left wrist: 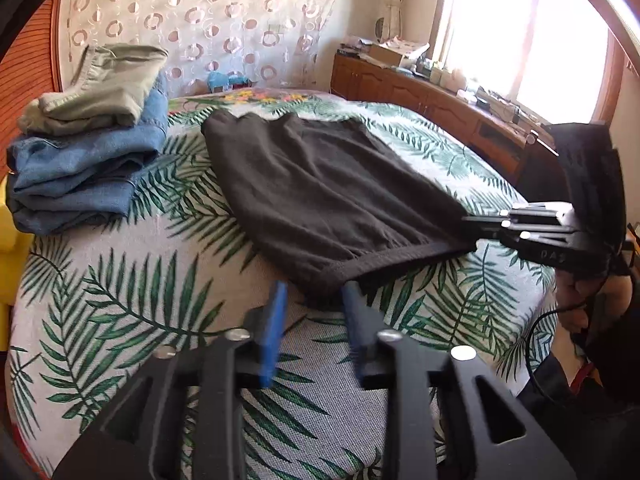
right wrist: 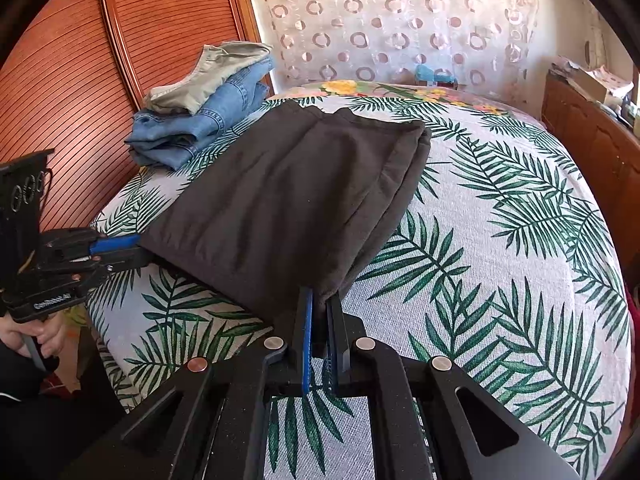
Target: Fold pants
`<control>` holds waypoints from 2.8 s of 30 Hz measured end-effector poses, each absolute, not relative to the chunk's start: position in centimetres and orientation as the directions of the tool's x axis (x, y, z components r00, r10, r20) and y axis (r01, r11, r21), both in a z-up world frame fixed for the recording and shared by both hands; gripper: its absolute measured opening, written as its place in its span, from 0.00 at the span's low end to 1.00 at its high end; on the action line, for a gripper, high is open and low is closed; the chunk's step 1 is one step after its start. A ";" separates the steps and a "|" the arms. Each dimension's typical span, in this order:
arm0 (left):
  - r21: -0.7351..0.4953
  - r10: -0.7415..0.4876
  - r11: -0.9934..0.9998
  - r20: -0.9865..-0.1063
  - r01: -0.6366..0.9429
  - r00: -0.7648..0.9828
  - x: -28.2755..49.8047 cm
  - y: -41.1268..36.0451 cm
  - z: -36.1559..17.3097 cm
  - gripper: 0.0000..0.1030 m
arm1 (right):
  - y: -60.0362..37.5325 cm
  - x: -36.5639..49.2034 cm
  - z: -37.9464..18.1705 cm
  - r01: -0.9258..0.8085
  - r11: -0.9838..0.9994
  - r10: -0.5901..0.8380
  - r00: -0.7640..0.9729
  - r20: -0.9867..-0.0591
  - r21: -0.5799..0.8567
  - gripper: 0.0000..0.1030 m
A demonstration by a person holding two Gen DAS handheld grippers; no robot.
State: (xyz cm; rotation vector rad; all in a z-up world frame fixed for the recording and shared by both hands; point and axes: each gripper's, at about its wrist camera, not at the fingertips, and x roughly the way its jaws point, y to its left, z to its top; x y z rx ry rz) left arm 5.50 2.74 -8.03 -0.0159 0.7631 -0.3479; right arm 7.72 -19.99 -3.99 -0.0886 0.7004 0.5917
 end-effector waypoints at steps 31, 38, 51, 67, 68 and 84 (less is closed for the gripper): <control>-0.224 -0.333 0.943 -0.673 0.247 0.661 7.1 2.6 -10.0 0.30 | -20.0 8.5 -5.8 -0.528 0.837 0.491 0.609 -0.623 0.144 0.06; -0.258 -0.359 0.933 -0.665 0.250 0.654 7.2 2.8 -10.0 0.26 | -20.0 8.7 -5.8 -0.525 0.837 0.495 0.608 -0.621 0.153 0.06; -0.258 -0.361 0.932 -0.662 0.253 0.656 7.2 2.8 -10.0 0.26 | -19.6 9.0 -5.7 -0.497 0.855 0.466 0.615 -0.637 0.146 0.14; -0.214 -0.396 0.918 -0.574 0.335 0.717 4.9 2.2 -4.9 0.14 | -20.1 7.8 -4.0 -0.547 0.823 0.519 0.617 -0.591 0.152 0.07; -0.207 -0.397 0.917 -0.569 0.342 0.720 4.7 2.1 -4.4 0.13 | -20.2 7.6 -3.7 -0.551 0.821 0.523 0.620 -0.584 0.151 0.07; -0.169 -0.404 0.913 -0.496 0.371 0.768 2.8 2.3 -0.3 0.13 | -22.1 3.1 0.3 -0.586 0.804 0.550 0.673 -0.495 0.097 0.07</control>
